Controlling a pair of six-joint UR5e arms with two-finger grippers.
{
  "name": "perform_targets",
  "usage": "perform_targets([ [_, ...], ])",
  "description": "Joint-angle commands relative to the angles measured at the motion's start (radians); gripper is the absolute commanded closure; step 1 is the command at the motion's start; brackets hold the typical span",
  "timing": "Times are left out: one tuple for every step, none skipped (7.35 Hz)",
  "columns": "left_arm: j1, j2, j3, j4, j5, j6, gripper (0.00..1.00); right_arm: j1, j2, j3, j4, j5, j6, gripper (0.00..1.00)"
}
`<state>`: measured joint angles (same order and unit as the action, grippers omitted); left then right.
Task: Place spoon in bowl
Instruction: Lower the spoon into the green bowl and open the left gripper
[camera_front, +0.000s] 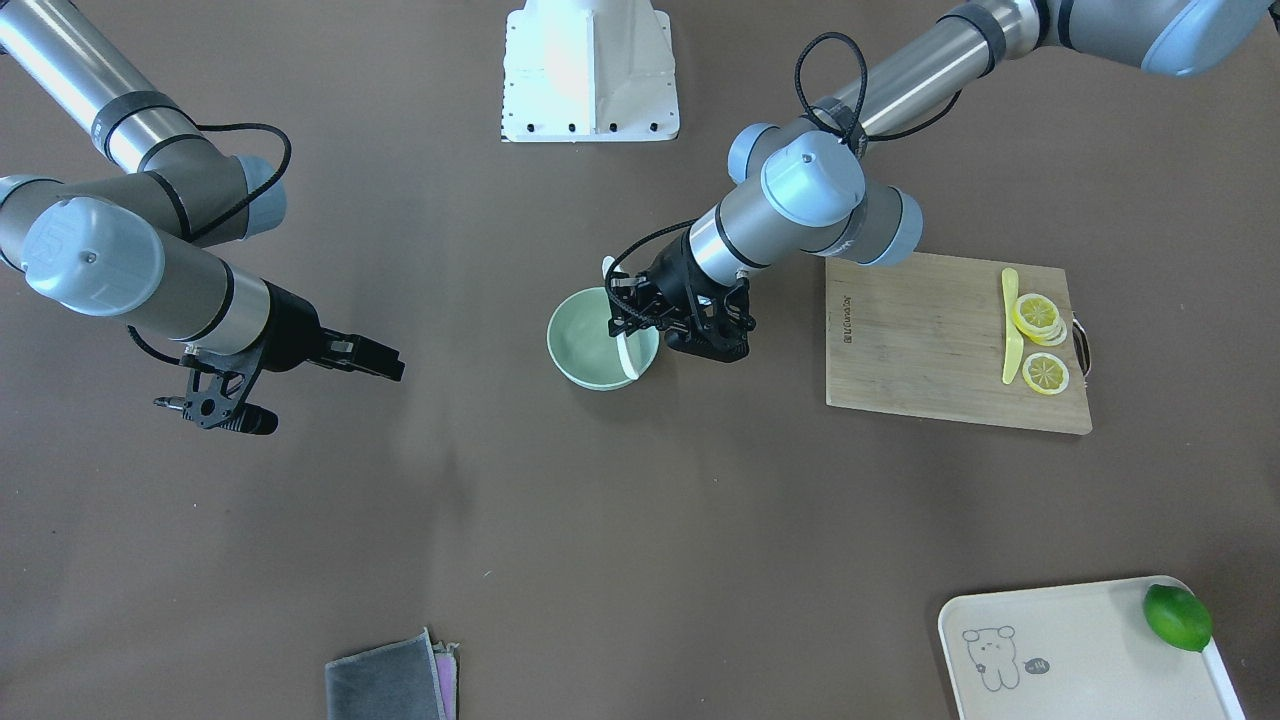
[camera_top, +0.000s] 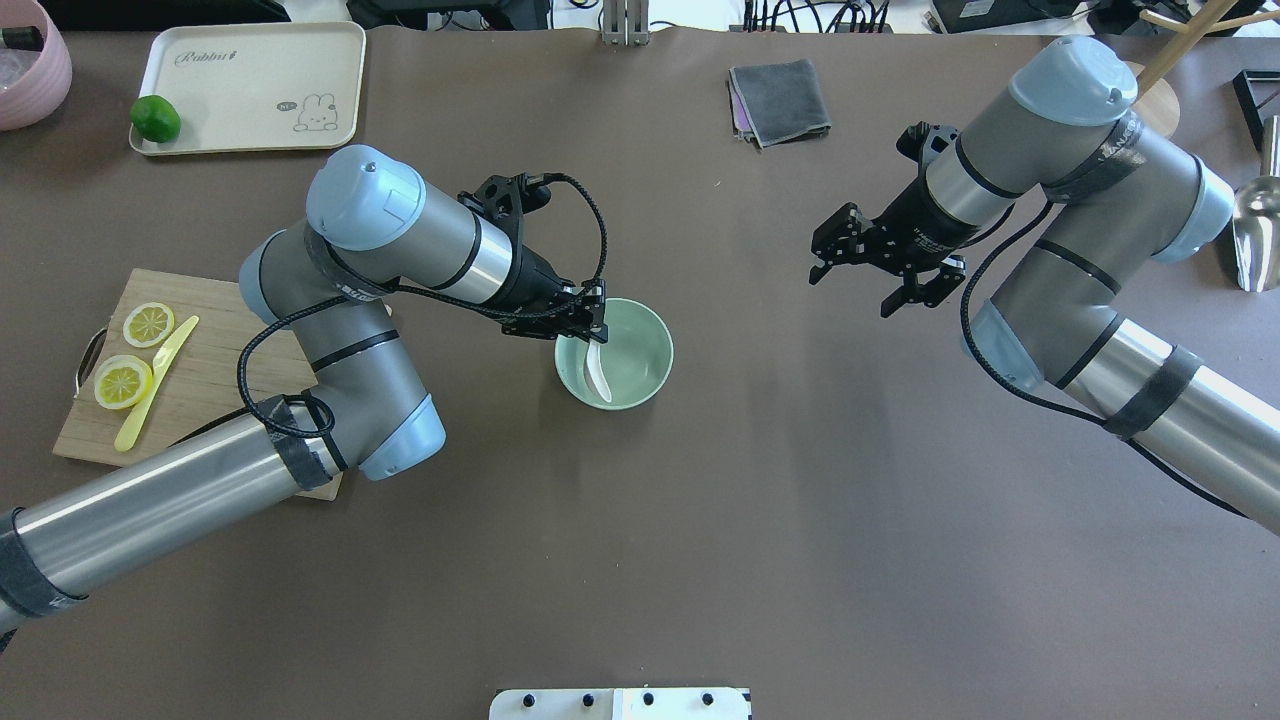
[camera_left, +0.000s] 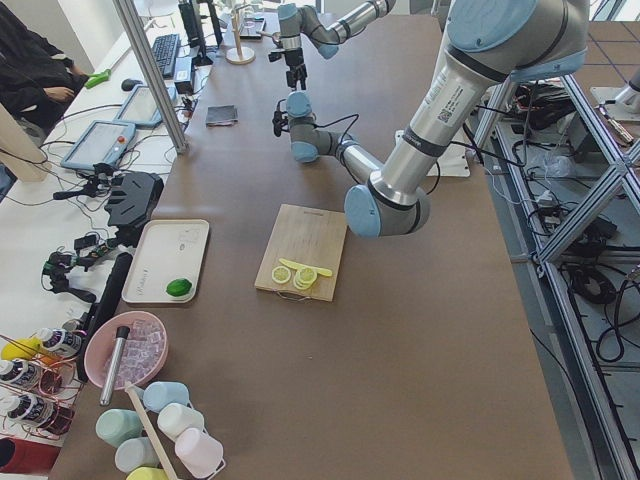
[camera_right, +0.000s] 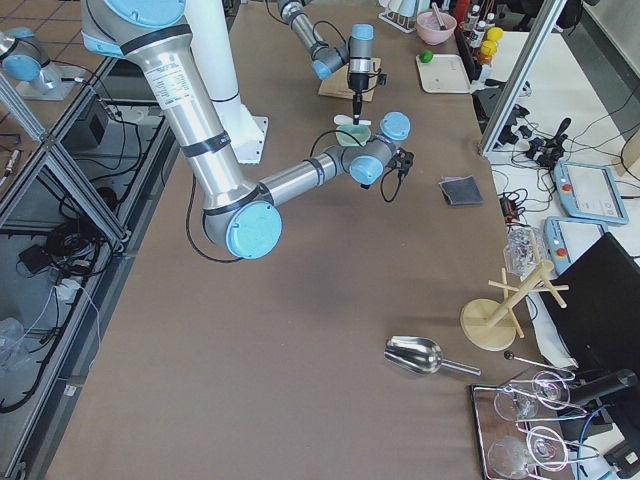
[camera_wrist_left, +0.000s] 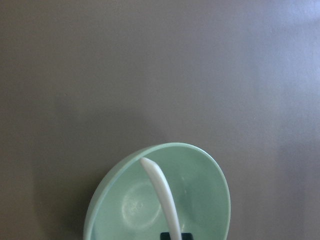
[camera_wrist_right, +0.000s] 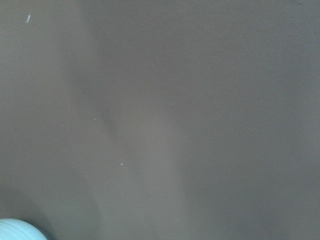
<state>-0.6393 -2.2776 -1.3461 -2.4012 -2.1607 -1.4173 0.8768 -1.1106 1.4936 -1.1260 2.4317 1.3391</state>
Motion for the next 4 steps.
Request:
perform_targets([
  [-0.002,-0.008,0.012,-0.007,0.024,0.0,1.0,-0.002,-0.002,0.0,0.0,-0.002,0.0,0.0],
  [-0.002,-0.008,0.012,-0.009,0.027,0.0,1.0,-0.004,0.0,0.0,0.0,-0.003,0.0,0.0],
  [-0.002,-0.01,0.012,-0.015,0.033,0.0,1.0,-0.004,-0.002,0.0,0.0,-0.003,0.0,0.0],
  [-0.002,-0.01,0.013,-0.015,0.041,0.0,1.0,-0.004,-0.002,0.0,0.002,-0.003,0.0,0.0],
])
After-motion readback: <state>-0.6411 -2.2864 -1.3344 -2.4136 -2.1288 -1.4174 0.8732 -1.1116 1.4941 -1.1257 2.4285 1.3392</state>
